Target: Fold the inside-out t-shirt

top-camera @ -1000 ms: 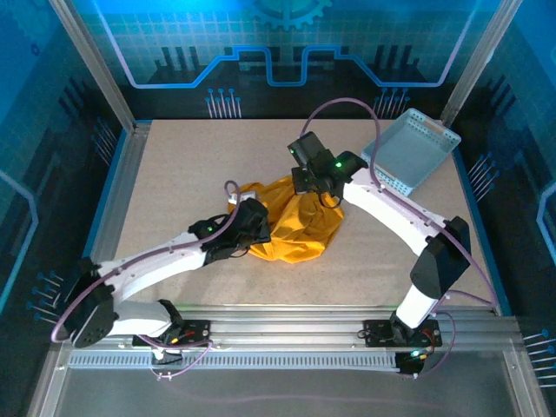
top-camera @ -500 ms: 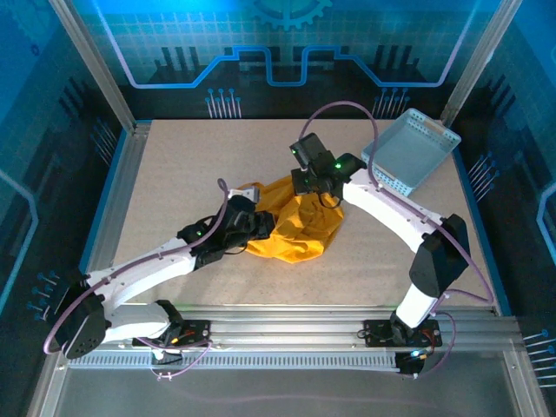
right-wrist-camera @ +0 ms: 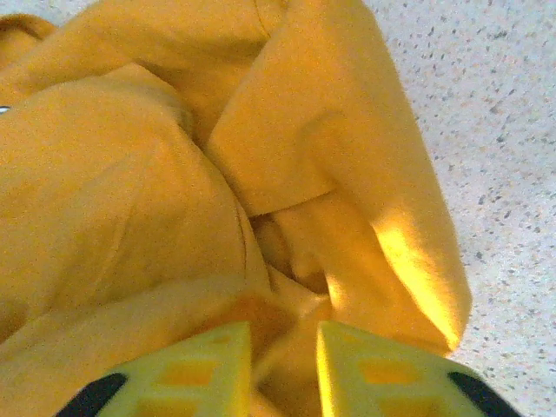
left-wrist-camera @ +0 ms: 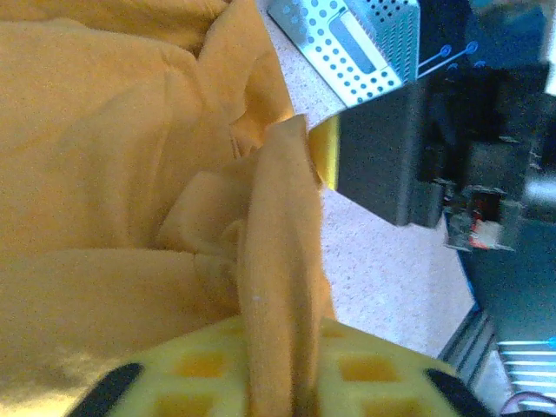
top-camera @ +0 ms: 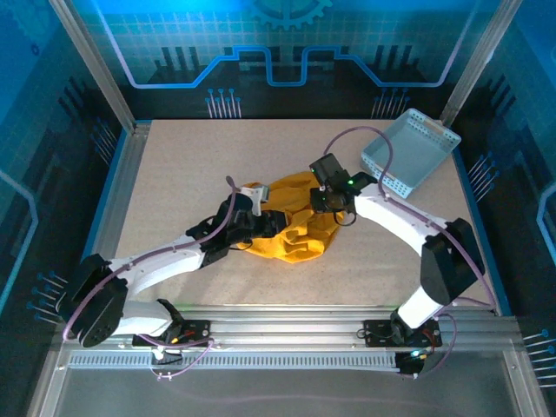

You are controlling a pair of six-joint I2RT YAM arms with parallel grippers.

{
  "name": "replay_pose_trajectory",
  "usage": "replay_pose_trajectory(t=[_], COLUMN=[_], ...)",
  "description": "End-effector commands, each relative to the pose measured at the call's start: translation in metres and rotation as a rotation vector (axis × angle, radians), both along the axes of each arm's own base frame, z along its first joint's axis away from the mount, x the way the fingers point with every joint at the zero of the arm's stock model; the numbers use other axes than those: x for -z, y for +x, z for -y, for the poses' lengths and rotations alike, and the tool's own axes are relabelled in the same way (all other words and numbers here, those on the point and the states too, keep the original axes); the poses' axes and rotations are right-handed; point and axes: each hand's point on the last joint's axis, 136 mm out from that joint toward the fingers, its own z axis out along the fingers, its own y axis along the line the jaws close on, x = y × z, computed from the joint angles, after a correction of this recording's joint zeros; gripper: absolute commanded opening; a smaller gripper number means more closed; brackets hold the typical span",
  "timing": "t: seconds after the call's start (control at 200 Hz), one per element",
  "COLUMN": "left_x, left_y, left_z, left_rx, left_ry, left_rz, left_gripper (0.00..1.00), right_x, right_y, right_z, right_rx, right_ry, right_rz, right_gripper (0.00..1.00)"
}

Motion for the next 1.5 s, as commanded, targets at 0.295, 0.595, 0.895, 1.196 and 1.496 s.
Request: replay_pose_trajectory(t=[0.295,0.595,0.895,1.196,1.496], left_x=[0.020,0.037,0.030,0.033,0.036], left_y=[-0.013,-0.028,-0.028,-0.034,-0.035], left_z=[-0.043,-0.073,-0.061,-0.061,-0.065], left_rx=[-0.098,-0.165,-0.119,-0.118,-0.129], left_ry=[0.059,0.166,0.116,0.073,0.086], left_rz=[-0.057,-0.103,-0.085,-0.083,-0.086], left_gripper=[0.40,0.40,0.21,0.14,0.10], right_x=[-0.040,-0.024,-0.018,-0.008,0.015], right_y=[-0.037,-0.035,-0.048,-0.059,-0.061], right_z=[-0.043,-0.088,-0.121,-0.152,-0.156], right_rx=[-0.174,-0.231,-0.328,-0.480,-0.486], right_ry=[0.028,-0.034,0.067,0.245,0.279], right_rz=[0.108,0.079,0.061,-0.012,-0.081], right_gripper=[0.40,0.46,0.41,0.35,0.36])
